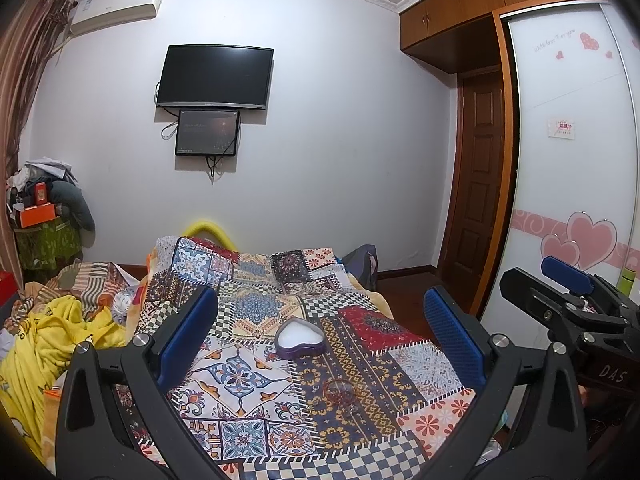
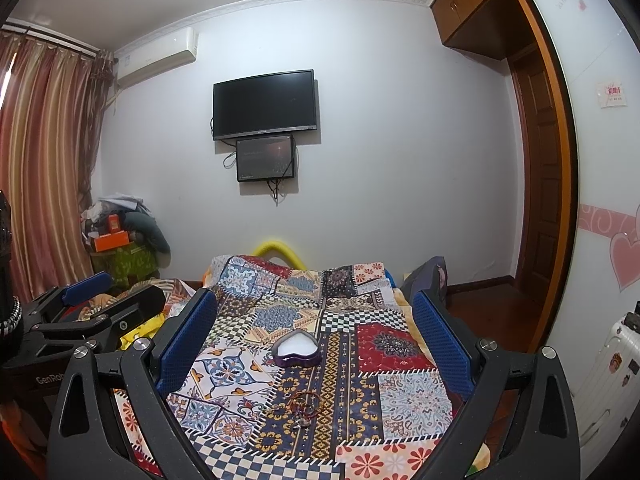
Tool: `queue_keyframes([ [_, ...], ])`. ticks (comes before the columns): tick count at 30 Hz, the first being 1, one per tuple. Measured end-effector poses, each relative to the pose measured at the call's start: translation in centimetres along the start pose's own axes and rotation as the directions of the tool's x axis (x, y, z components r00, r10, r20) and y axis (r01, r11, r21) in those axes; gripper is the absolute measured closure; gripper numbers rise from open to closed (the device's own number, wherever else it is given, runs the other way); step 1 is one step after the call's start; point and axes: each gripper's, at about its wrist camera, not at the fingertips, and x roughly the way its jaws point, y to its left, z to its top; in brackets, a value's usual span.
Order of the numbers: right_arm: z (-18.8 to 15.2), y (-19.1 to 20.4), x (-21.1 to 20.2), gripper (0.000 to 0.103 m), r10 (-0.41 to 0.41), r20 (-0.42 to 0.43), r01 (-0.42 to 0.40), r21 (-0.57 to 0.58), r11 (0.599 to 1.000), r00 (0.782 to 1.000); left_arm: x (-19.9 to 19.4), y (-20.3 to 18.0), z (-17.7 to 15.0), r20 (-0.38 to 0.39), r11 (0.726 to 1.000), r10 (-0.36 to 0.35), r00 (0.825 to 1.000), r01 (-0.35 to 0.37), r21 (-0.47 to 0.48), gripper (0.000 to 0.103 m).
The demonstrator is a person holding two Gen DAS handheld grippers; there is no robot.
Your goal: Organize jewelry
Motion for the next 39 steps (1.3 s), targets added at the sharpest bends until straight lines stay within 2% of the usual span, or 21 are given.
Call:
queue_keyframes([
  [14,-0.6,-0.3,2.0,0.006,-0.013,-0.051,0.013,-0.004,1.0,0.999,2.5,1.0,-0.6,-0.046,1.0,0.011,0.999,-0.012,-0.013,0.0],
  [17,-1.4,-0.6,3.2,0.006,-0.031,-0.076,0.03,-0.009,1.0,0.997,4.3,1.9,-1.2,-0.085,0.999,0.02,0.996,-0.023,-0.027,0.0],
  [22,-3.8,-1.7,6.5,0.006,-0.056,-0.173,0.055,-0.015,0.998,0.983,7.9,3.7,-3.2,-0.177,0.997,0.055,0.983,-0.063,-0.039,0.001],
  [25,-5.4,-2.1,8.0,0.006,-0.054,-0.239,0.054,-0.004,0.999,0.969,10.0,4.8,-4.7,-0.251,0.996,0.064,0.966,-0.077,-0.044,0.011],
  [26,-5.9,-2.2,8.6,0.008,-0.056,-0.26,0.057,-0.005,0.998,0.964,10.9,5.2,-5.4,-0.287,0.996,0.06,0.956,-0.077,-0.048,0.017],
  [29,-7.7,-2.2,10.3,0.019,-0.042,-0.339,0.038,-0.021,0.999,0.94,12.9,5.9,-7.6,-0.371,0.995,0.045,0.927,-0.073,-0.061,0.025],
  [32,-9.5,-2.1,11.6,0.031,0.004,-0.422,-0.013,-0.018,1.0,0.906,14.7,6.6,-9.7,-0.452,0.996,0.013,0.892,-0.054,-0.077,0.037],
  [34,-10.9,-1.8,12.5,0.039,0.041,-0.481,-0.056,-0.018,0.998,0.876,15.5,7.0,-10.8,-0.494,0.995,0.006,0.87,-0.052,-0.08,0.045],
  [36,-12.0,-1.6,13.2,0.043,0.066,-0.517,-0.083,-0.011,0.996,0.853,16.3,7.2,-12.1,-0.536,0.995,0.001,0.844,-0.054,-0.084,0.055],
  [39,-13.5,-1.5,14.2,0.044,0.108,-0.557,-0.121,0.013,0.993,0.824,17.1,7.4,-13.5,-0.576,0.993,-0.028,0.817,-0.043,-0.109,0.056],
])
